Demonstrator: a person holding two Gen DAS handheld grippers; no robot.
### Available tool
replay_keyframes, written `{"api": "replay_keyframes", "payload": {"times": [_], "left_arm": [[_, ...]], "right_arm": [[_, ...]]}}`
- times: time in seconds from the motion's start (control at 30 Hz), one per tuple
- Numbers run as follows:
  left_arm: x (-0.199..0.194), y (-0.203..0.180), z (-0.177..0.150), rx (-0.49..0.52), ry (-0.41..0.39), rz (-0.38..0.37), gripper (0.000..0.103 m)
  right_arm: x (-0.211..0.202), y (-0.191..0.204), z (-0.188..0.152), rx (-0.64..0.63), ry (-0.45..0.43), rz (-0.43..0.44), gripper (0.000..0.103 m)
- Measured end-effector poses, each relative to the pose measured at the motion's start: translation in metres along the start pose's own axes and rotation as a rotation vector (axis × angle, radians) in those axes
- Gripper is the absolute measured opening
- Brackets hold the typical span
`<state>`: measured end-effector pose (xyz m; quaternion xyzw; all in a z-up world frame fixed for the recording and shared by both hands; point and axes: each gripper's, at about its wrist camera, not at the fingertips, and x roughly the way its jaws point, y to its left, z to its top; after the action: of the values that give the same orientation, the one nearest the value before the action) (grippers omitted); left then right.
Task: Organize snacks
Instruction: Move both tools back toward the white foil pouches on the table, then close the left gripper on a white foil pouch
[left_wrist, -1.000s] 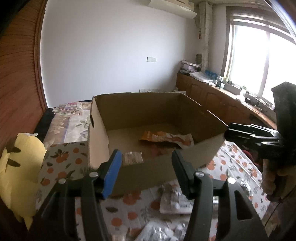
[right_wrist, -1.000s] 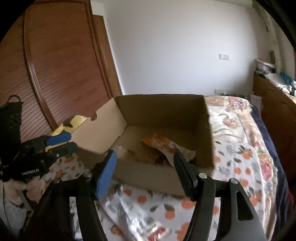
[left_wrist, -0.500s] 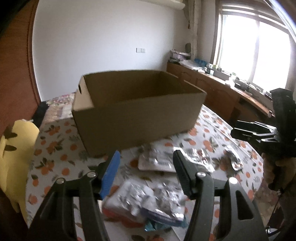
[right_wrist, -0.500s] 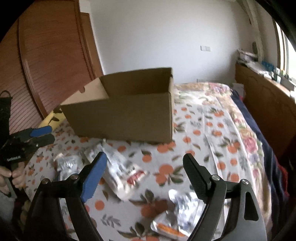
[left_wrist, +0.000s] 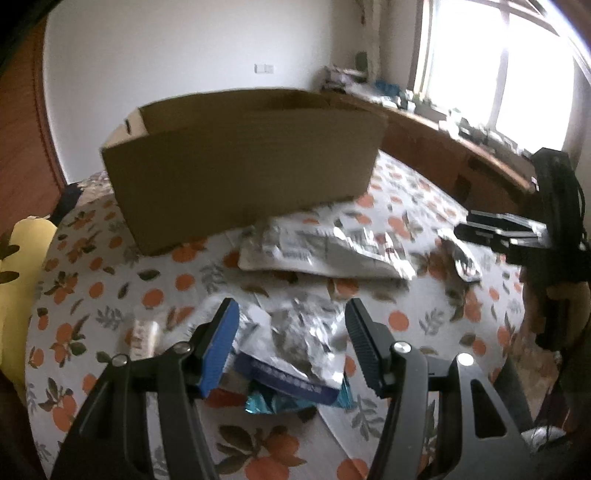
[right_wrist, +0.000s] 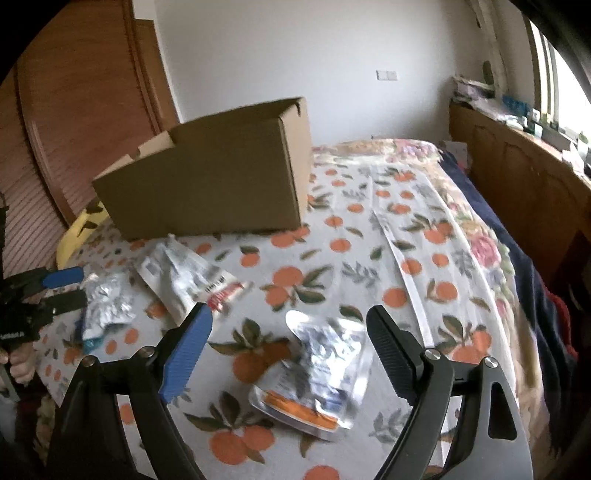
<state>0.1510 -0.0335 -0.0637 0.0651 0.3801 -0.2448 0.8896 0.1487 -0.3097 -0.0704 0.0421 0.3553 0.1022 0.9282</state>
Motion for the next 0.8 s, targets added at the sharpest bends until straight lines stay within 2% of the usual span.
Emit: {"api": "replay_keyframes", "payload": {"times": [0.3,0.57,0.8], "left_arm": [[0.017,-0.014,-0.004,0.054,0.078,0.021,0.059],[0.030,-0.017,-0.001,0.099,0.114,0.043,0.060],[0.042,-0.027,0.000,0.175,0.158,0.100,0.061]], "right_arm": [[0.011,-0.014,-0.007,0.021,0.030,-0.016,0.087],[0.021,-0.025,-0.010,0.079,0.079,0.019,0.087],[0.020,-0.025,-0.011,0.086,0.071,0.029,0.087]]}}
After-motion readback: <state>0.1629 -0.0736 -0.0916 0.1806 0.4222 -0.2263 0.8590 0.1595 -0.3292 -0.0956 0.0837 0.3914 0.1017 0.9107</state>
